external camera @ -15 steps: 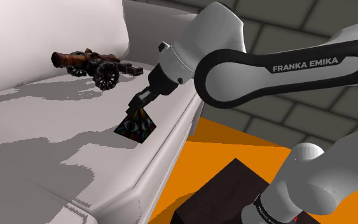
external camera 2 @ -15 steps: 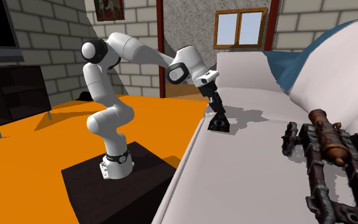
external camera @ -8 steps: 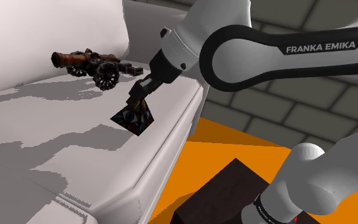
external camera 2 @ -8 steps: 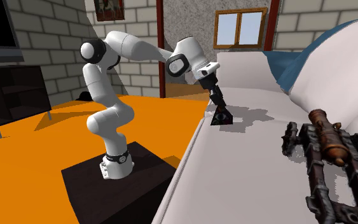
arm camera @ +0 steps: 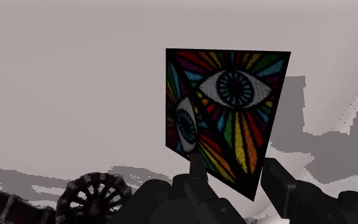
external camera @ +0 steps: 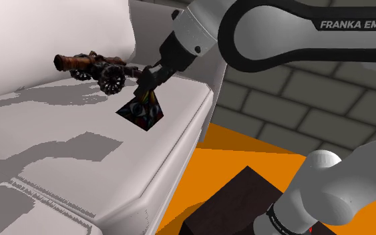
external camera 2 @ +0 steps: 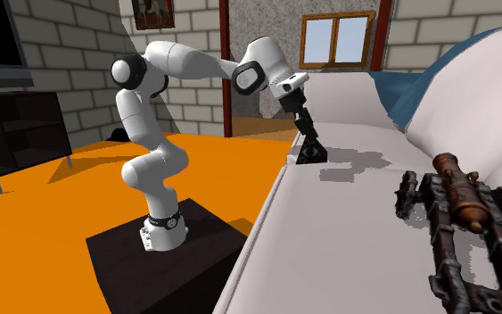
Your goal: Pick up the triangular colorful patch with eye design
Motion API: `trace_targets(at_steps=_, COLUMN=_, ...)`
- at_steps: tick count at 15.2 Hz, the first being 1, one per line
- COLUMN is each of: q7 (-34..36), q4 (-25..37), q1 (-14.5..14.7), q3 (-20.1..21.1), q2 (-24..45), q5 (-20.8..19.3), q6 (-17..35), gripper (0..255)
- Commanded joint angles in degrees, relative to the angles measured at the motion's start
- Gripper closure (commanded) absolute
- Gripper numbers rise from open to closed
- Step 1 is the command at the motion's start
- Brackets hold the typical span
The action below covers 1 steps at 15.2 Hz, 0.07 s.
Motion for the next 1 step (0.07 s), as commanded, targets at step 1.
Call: trace_targets(at_steps=1, q7=0.1, q4=0.6, q1=-0.1, q3=0.0, q2=0.1, q5=-0.1, q6=-0.4, gripper=255)
